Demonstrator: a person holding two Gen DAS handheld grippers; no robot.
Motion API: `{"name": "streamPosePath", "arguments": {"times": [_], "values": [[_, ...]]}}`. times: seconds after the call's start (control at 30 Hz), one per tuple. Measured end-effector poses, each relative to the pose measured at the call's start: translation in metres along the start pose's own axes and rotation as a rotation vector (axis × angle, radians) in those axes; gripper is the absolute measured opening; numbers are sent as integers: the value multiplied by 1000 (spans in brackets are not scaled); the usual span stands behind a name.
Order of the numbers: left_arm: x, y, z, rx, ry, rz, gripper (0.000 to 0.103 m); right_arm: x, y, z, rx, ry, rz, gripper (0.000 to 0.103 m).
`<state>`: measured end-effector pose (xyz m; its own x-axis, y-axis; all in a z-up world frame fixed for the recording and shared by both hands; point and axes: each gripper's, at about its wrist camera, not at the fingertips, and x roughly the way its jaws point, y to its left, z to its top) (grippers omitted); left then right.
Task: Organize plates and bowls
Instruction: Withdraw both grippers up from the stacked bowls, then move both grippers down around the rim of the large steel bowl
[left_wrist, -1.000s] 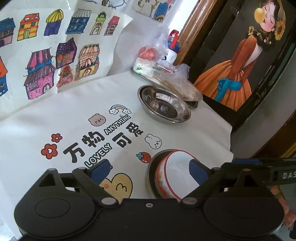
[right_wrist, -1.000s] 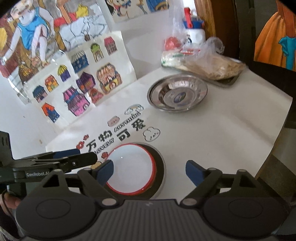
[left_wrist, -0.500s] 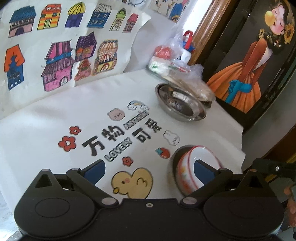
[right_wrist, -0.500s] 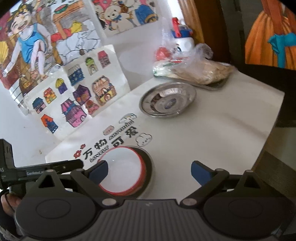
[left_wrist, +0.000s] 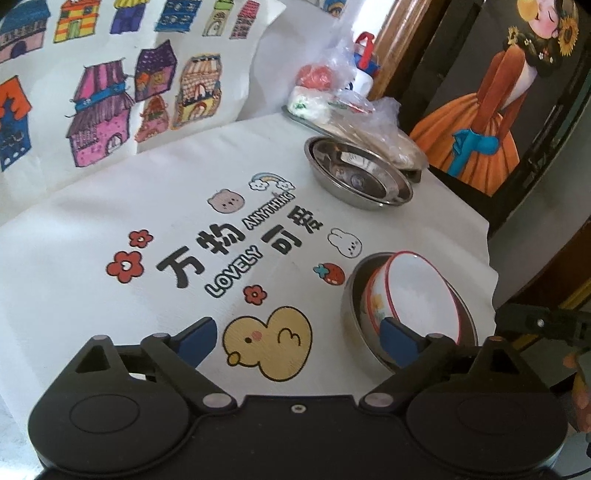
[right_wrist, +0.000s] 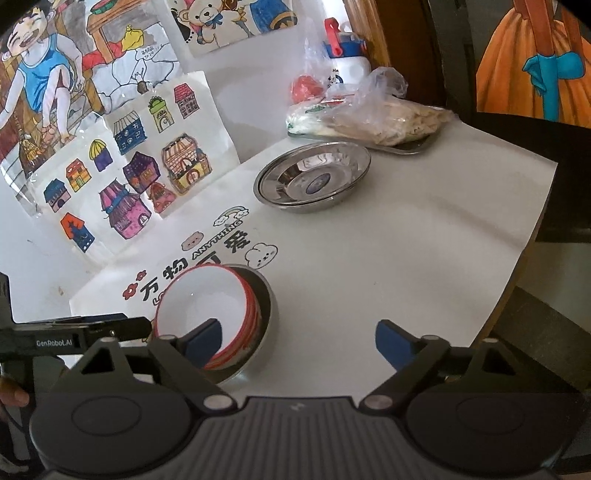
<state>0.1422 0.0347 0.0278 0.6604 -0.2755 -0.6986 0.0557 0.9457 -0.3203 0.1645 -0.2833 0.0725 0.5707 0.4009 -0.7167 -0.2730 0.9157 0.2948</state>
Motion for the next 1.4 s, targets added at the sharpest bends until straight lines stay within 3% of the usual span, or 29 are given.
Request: {"name": "streamPosePath", "arguments": {"times": [0.27, 0.97, 1.4], "values": [[10, -10, 2, 44, 20, -7, 84, 17, 0, 3, -3, 42, -6, 84], [15, -9, 3, 33, 27, -19, 65, 34, 8, 0, 9, 92, 43, 71], [16, -10, 4, 38, 26, -14, 66, 34, 9, 1, 20, 91, 46, 72]]}}
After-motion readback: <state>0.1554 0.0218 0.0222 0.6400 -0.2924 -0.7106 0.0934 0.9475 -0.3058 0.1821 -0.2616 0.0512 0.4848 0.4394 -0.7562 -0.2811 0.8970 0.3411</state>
